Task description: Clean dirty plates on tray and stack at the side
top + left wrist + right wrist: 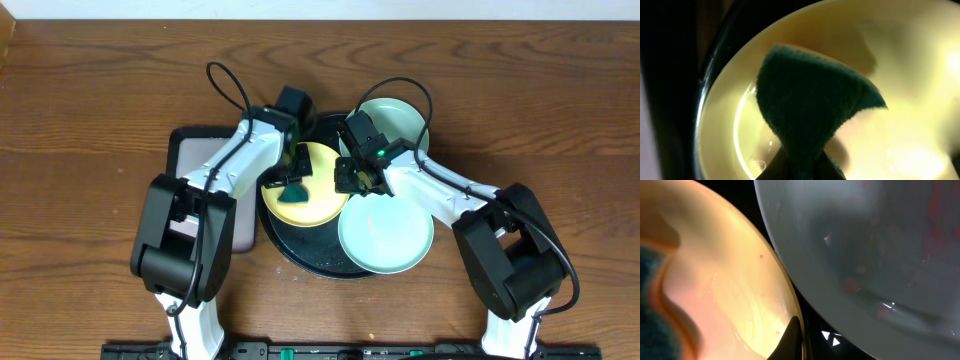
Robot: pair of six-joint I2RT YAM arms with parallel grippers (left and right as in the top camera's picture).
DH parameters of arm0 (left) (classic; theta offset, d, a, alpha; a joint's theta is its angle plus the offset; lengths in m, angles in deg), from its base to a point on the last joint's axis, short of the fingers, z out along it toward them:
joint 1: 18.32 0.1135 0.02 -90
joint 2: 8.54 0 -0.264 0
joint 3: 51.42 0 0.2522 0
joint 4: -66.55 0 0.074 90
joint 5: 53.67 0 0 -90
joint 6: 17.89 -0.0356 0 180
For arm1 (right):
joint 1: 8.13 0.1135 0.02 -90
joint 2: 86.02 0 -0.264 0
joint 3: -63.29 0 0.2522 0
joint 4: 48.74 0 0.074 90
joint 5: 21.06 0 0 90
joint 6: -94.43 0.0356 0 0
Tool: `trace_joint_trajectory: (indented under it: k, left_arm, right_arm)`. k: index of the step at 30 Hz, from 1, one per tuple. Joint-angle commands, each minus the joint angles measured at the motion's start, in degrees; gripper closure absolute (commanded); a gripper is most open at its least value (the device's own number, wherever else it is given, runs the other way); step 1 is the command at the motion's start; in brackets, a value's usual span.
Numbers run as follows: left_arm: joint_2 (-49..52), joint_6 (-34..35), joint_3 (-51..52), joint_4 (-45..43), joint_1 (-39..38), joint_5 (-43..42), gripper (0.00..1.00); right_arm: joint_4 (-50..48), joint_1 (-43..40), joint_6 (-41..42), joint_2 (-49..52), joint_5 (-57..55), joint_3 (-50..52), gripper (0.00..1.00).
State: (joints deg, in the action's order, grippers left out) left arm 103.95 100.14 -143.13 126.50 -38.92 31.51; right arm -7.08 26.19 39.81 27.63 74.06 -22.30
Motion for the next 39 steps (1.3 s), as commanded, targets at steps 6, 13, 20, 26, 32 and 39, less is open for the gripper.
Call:
trace_joint_trajectory:
  k: [6, 13, 20, 26, 32, 39]
  left_arm:
    - [-7.93, -6.62, -12.41, 10.01, 4.02, -2.47, 0.93]
    - [-16.87, -7.89, -14.32, 14.88, 15.78, -2.19, 0.93]
    - [-18.86, -8.81, -14.1, 19.39, 28.55, 4.0, 0.93]
    - [-18.49, -9.2, -12.87, 20.17, 34.51, 4.0, 0.93]
    - [-18.49, -9.2, -12.24, 20.28, 38.05, 3.28, 0.93]
    - [-18.49, -10.05, -12.24, 20.2, 38.71, 1.38, 0.93]
  right_arm:
    - [0.52, 0.5, -0.68, 1.22, 0.31, -0.48, 0.99]
    - [-1.03, 0.5, -3.8, 0.94, 4.61, -1.84, 0.99]
    - [8.37, 0.63, -8.15, 0.46, 4.37, -10.97, 0.99]
    - [16.83, 2.29, -11.85, 0.46, 0.66, -19.65, 0.99]
    - [23.26, 6.78, -13.99, 0.46, -12.83, -26.49, 0.99]
    - [21.51, 12.31, -15.32, 0.46, -21.92, -29.55, 0.99]
